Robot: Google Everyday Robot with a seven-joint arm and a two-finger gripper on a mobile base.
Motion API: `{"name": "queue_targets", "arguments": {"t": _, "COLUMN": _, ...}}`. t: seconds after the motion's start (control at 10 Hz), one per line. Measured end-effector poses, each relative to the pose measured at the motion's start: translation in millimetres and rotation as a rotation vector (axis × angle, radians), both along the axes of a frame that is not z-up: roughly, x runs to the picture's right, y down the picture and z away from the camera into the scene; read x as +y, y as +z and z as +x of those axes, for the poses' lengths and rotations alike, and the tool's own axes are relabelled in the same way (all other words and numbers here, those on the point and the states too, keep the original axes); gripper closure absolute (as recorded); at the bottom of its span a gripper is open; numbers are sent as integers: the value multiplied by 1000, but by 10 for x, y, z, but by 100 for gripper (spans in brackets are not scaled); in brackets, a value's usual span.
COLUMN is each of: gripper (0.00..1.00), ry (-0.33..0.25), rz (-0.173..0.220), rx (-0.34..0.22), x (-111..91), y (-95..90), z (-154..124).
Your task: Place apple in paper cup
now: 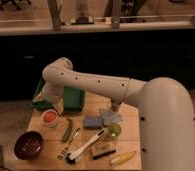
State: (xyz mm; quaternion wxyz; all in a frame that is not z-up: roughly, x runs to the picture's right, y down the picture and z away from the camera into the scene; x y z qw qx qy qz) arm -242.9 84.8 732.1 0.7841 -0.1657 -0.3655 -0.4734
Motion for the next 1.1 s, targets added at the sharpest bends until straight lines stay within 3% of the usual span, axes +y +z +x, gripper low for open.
{"name": "queue_targets", "arguments": {"t": 0.5, "gripper": 20, "ry": 7, "rz": 7, "rx": 8, "x": -112, "y": 128, "z": 130}}
{"name": "queue_targets", "arguments": {"t": 1.1, "gripper": 20, "ry": 6, "rz": 7, "rx": 7, "x": -111, "y": 126, "z": 123}}
